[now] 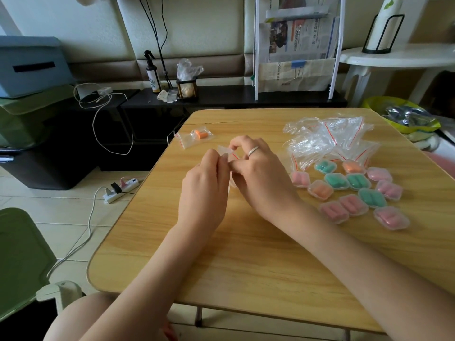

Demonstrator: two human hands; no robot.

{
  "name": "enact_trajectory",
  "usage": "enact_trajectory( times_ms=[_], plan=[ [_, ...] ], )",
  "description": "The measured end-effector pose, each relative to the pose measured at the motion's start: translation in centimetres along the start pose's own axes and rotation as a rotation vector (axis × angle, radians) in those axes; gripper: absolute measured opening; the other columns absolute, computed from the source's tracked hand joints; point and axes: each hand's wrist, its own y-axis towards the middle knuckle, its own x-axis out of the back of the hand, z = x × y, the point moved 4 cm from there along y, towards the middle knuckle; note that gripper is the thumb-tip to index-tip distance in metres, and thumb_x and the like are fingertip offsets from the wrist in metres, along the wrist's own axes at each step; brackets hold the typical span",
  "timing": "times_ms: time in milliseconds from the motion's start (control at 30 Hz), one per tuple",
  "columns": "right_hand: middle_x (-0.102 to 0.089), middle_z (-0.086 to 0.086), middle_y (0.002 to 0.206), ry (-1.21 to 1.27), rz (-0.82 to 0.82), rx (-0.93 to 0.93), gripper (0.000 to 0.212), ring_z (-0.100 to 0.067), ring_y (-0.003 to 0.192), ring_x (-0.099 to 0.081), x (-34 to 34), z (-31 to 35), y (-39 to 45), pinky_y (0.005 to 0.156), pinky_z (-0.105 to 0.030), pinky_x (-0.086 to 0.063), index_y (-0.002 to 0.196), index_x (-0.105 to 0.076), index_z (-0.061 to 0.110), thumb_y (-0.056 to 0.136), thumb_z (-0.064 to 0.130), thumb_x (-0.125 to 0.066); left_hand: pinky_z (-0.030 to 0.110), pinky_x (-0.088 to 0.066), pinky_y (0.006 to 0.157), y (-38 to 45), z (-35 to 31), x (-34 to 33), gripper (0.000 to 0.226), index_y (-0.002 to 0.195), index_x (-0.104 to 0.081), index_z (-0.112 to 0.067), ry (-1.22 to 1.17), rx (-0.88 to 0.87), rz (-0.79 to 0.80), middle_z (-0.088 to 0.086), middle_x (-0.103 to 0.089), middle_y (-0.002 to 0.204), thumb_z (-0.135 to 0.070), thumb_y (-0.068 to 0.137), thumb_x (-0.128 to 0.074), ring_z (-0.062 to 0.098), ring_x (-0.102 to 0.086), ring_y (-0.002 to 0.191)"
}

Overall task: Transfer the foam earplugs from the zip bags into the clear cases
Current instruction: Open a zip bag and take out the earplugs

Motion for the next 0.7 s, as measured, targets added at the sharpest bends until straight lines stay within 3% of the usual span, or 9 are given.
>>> enact_trajectory(
  times_ms=[133, 233, 300, 333, 367, 433, 533, 633, 700],
  plan=[
    [-0.049, -0.005, 0.128, 0.318, 0.177, -0.224, 0.027, -0.029, 0.109, -0.051, -1.6, -0.8, -0.5, 0.080, -0.047, -0.050, 0.101, -0.067, 0.008, 0.093, 0.015, -0.042, 0.024, -0.026, 0.045, -0.4, -1.0, -0.1, 0.023, 0.076, -0.035, -0.020, -0.025, -0.131, 0.028, -0.011, -0.037, 0.056, -0.028, 0.097, -0.037, 0.011, -0.036, 0.046],
    [-0.047, -0.002, 0.132, 0.414, 0.185, -0.286, 0.039, -0.025, 0.115, -0.050, -1.7, -1.3, -0.5, 0.088, -0.046, -0.048, 0.124, -0.061, 0.020, 0.091, 0.028, -0.041, 0.026, -0.026, 0.045, -0.4, -1.2, 0.0, 0.022, 0.076, -0.036, -0.017, -0.042, -0.193, 0.011, -0.010, -0.037, 0.055, -0.026, 0.097, -0.037, 0.017, -0.036, 0.047],
    [-0.046, 0.000, 0.136, 0.450, 0.169, -0.298, 0.044, -0.021, 0.118, -0.049, -1.6, -1.6, -0.4, 0.095, -0.040, -0.045, 0.138, -0.050, 0.025, 0.095, 0.031, -0.048, 0.030, -0.033, 0.045, -0.6, -1.3, 0.1, 0.024, 0.077, -0.041, -0.013, -0.089, -0.171, 0.001, -0.001, -0.045, 0.052, -0.022, 0.099, -0.037, 0.022, -0.044, 0.049],
    [-0.046, 0.004, 0.136, 0.498, 0.170, -0.325, 0.048, -0.016, 0.116, -0.049, -1.4, -1.7, -0.4, 0.098, -0.028, -0.044, 0.142, -0.044, 0.029, 0.095, 0.031, -0.052, 0.029, -0.036, 0.046, -0.6, -1.3, 0.3, 0.023, 0.080, -0.044, -0.011, -0.138, -0.122, -0.010, 0.002, -0.049, 0.052, -0.019, 0.100, -0.036, 0.021, -0.048, 0.050],
    [-0.045, 0.010, 0.134, 0.554, 0.177, -0.369, 0.054, -0.009, 0.109, -0.050, -1.3, -1.8, -0.4, 0.093, -0.012, -0.040, 0.144, -0.037, 0.034, 0.094, 0.031, -0.056, 0.026, -0.040, 0.046, -0.5, -1.2, 0.5, 0.021, 0.084, -0.046, -0.010, -0.193, -0.055, -0.031, 0.002, -0.052, 0.053, -0.017, 0.101, -0.036, 0.017, -0.051, 0.049],
    [-0.043, 0.018, 0.132, 0.678, 0.175, -0.455, 0.062, 0.004, 0.096, -0.047, -1.0, -2.0, -0.3, 0.080, 0.001, -0.035, 0.145, -0.030, 0.041, 0.091, 0.035, -0.059, 0.021, -0.044, 0.047, -0.2, -0.7, 1.1, 0.014, 0.090, -0.045, -0.018, -0.299, 0.113, -0.104, -0.004, -0.053, 0.053, -0.015, 0.101, -0.037, 0.009, -0.052, 0.048],
    [-0.038, 0.019, 0.145, 0.873, 0.123, -0.459, 0.061, 0.010, 0.098, -0.052, -0.6, -2.0, -0.1, 0.080, -0.005, -0.039, 0.146, -0.032, 0.037, 0.091, 0.032, -0.059, 0.030, -0.052, 0.051, 0.6, 1.1, 1.6, 0.009, 0.094, -0.048, -0.025, -0.492, 0.386, -0.156, -0.006, -0.057, 0.062, -0.022, 0.101, -0.043, 0.007, -0.053, 0.049],
    [-0.037, 0.013, 0.147, 0.980, 0.148, -0.435, 0.053, 0.007, 0.068, -0.061, -0.1, -1.3, -0.1, 0.051, -0.005, -0.041, 0.146, -0.036, 0.027, 0.096, 0.018, -0.052, 0.025, -0.052, 0.056, 1.0, 2.4, 1.2, 0.018, 0.109, -0.056, -0.013, -0.737, 0.588, -0.060, 0.004, -0.061, 0.091, -0.026, 0.099, -0.049, 0.009, -0.061, 0.063],
    [-0.046, 0.006, 0.143, 0.987, 0.170, -0.415, 0.048, 0.001, 0.051, -0.057, 0.2, -0.9, -0.2, 0.040, -0.007, -0.036, 0.144, -0.039, 0.024, 0.098, 0.013, -0.047, 0.022, -0.053, 0.062, 1.1, 2.4, 0.9, 0.025, 0.111, -0.059, -0.005, -0.847, 0.636, -0.021, 0.001, -0.066, 0.090, -0.024, 0.097, -0.052, 0.010, -0.065, 0.072]
  ],
)
